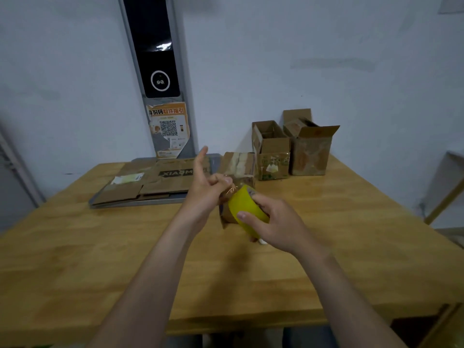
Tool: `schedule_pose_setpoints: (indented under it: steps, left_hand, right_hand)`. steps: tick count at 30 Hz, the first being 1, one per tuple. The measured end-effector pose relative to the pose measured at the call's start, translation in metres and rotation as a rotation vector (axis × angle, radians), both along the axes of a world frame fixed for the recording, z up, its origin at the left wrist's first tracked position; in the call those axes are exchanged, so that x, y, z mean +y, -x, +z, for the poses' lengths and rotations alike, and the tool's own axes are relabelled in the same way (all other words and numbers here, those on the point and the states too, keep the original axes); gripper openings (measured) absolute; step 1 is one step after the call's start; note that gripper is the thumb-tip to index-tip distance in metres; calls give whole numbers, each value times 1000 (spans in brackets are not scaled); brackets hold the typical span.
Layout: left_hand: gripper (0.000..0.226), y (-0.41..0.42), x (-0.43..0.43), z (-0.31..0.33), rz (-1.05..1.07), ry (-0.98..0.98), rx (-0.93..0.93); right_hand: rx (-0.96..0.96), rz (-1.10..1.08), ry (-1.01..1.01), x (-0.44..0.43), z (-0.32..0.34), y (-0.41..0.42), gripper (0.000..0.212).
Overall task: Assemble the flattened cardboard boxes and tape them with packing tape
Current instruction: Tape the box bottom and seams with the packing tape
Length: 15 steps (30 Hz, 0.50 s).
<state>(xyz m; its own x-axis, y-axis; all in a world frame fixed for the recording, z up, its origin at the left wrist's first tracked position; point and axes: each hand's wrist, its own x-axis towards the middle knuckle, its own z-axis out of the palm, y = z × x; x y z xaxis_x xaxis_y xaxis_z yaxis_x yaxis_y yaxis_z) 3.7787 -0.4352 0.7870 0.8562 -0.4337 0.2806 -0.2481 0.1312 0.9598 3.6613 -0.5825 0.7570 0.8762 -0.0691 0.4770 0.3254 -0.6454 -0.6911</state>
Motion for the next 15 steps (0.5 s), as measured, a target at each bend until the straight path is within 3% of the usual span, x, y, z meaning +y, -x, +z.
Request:
schedule_pose_setpoints:
  steps: [2,5,7,15]
  left_hand:
    - [66,-13,2,4,47,-119,26]
    - [26,-29,5,8,63,-265,-28]
    - [11,-37,4,9,70,-278,-80]
    - [9,-61,-2,6,139,-44,59]
  right_hand:
    - [18,-8,57,-11,6,-2,47]
    - [8,-14,244,-24,17,-6,45]
    - [-9,-25,350,-29,25,-13,47]
    - [68,14,146,-52,43,-39,36]
